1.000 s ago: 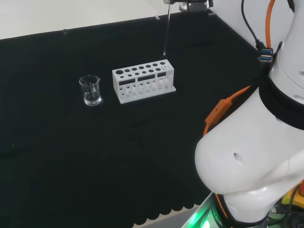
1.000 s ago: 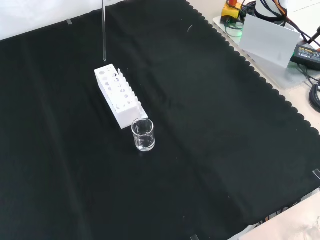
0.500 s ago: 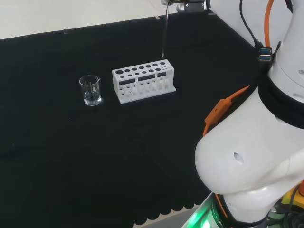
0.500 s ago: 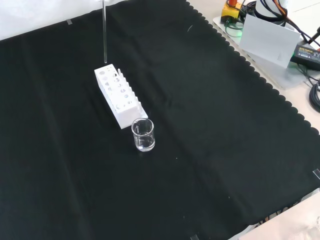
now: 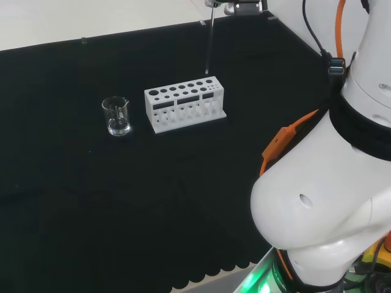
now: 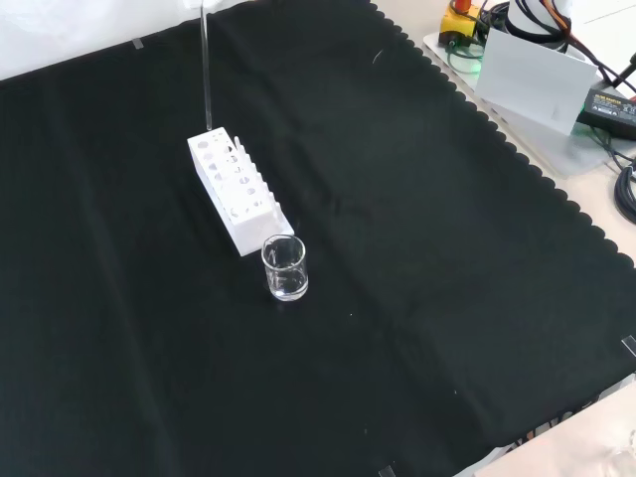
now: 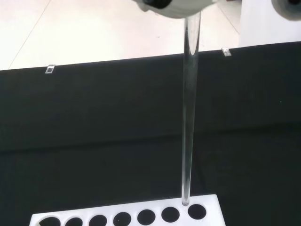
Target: Put the glass rod back on the white test tube rack.
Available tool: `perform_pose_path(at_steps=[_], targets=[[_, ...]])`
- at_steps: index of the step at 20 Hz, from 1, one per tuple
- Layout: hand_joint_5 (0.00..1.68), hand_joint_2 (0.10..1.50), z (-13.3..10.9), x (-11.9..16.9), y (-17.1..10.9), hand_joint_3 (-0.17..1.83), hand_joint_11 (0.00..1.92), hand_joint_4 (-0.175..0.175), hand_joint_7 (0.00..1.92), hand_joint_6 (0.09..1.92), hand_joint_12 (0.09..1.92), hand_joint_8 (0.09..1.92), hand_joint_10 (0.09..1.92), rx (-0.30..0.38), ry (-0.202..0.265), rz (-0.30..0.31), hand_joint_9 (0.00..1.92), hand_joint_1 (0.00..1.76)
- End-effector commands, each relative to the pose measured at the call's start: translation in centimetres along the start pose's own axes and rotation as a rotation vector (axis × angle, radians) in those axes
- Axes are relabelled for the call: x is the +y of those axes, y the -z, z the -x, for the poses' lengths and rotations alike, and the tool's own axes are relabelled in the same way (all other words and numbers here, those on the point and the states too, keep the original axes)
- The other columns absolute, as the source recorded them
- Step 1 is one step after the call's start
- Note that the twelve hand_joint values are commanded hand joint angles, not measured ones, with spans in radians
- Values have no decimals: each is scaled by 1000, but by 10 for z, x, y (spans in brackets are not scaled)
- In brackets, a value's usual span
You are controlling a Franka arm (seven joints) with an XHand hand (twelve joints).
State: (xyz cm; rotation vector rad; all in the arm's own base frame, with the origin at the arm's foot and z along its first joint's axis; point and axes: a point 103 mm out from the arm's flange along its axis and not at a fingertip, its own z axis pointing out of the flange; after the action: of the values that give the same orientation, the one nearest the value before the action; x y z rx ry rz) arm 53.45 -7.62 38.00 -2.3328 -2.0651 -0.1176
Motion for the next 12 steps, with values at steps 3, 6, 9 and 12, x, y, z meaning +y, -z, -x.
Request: perform_pose_path(at_steps=[3,6,9,12], targets=[[1448,1031,13,29,-24,-175,1578,-175,1494,87,635,352,150,19,7,-22,1847,1333],[1448,1031,17,28,-26,-175,1578,-175,1493,87,635,352,150,22,7,-17,1847,1333],[1448,1031,20,29,-26,-175,1578,-175,1493,87,636,353,150,22,8,-22,1847,1333],[1448,1031,20,31,-26,-175,1578,-175,1493,87,636,353,149,18,9,-23,1848,1333]])
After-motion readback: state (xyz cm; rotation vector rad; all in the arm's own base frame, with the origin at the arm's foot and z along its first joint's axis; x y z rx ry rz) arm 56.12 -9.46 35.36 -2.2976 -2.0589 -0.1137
